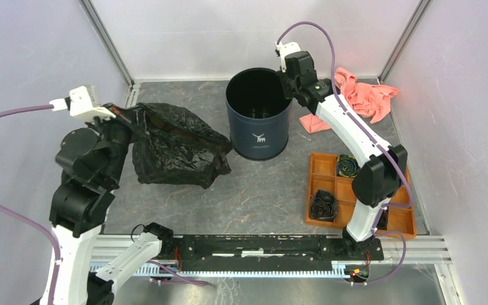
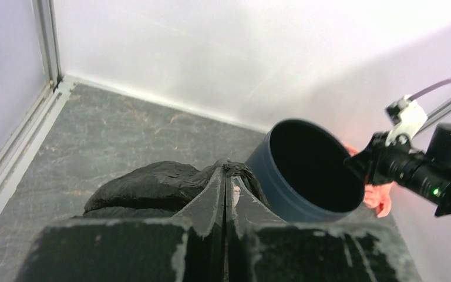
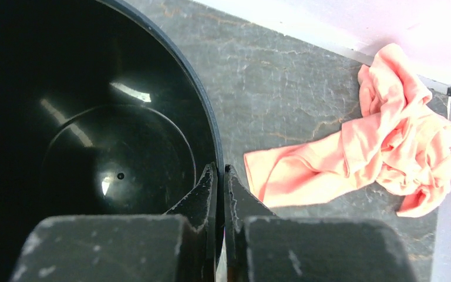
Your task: Put the trash bags into the trash bin
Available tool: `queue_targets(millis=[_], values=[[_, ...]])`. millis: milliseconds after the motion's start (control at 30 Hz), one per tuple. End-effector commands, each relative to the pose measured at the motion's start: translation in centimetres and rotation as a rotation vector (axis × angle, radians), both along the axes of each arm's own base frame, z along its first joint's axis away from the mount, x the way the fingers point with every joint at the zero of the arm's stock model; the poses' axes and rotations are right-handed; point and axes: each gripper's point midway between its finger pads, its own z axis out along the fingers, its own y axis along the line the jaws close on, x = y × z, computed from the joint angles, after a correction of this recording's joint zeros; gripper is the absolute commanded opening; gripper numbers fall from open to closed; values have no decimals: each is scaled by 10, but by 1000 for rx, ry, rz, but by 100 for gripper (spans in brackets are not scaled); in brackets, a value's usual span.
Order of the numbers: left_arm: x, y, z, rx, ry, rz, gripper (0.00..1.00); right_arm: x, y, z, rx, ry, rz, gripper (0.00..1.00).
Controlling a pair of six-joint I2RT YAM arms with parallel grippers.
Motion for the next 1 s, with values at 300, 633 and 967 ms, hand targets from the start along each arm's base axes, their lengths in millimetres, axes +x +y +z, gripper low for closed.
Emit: queue_targets(millis=[300, 633, 967], values=[[-62, 25, 106, -40, -280, -7, 2, -125, 43, -8, -85, 73, 315, 1], [-88, 30, 157, -114, -446, -34, 2, -143, 41, 79, 43, -82, 339, 62], [-90, 22, 185, -174, -543, -75, 2, -282, 146, 146, 741, -274, 1019, 90]])
